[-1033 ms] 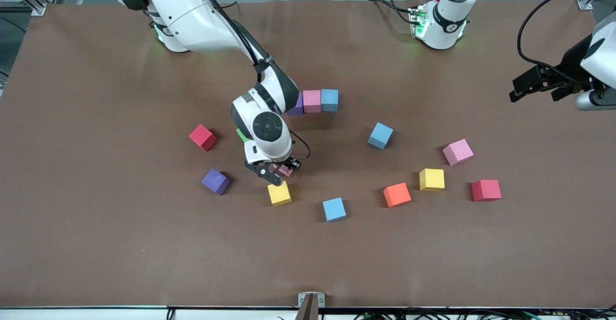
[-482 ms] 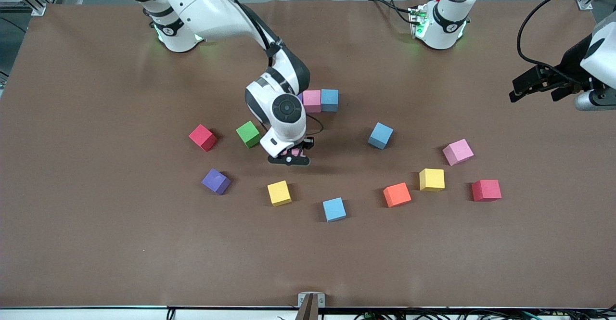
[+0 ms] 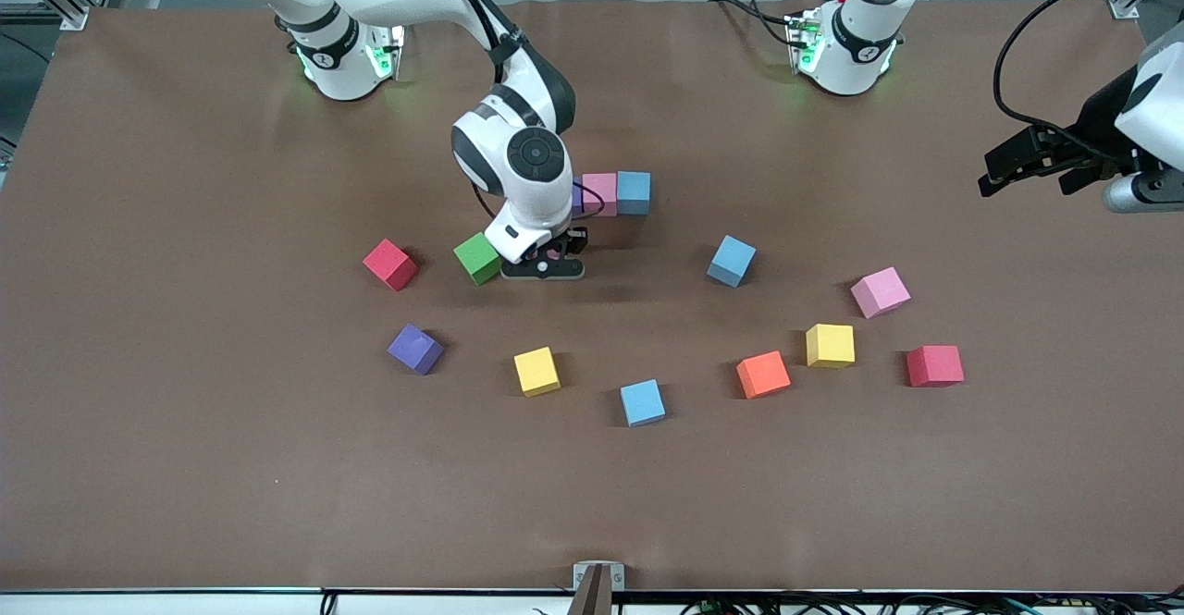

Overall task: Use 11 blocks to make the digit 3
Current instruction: 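Lift the pink cube and carry it toward the cube row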

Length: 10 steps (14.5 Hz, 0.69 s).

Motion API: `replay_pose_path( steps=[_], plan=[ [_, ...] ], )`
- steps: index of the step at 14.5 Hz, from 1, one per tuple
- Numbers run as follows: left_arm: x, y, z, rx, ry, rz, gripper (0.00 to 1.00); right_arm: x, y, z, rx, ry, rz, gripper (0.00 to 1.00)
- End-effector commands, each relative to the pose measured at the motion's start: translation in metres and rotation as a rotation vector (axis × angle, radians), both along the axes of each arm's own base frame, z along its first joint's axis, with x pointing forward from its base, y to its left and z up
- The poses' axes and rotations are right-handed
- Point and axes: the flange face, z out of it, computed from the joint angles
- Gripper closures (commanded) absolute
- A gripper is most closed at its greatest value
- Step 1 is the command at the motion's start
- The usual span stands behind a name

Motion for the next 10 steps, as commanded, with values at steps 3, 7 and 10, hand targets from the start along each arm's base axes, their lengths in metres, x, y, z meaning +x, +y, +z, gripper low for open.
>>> replay_pose_path(
  steps=[3, 7, 10],
  plan=[
    [-0.001, -0.001, 0.003, -0.01, -0.01, 0.006, 0.0, -0.027, -0.003, -0.016, 0.02, -0.03, 0.048, 0.97],
    [-0.001, -0.001, 0.003, -0.01, -0.01, 0.006, 0.0, -0.037, 0.005, -0.025, 0.019, -0.029, 0.069, 0.97],
    [0.0, -0.001, 0.002, -0.01, -0.008, 0.006, 0.0, -0.047, 0.015, -0.025, 0.016, -0.026, 0.08, 0.97]
  ],
)
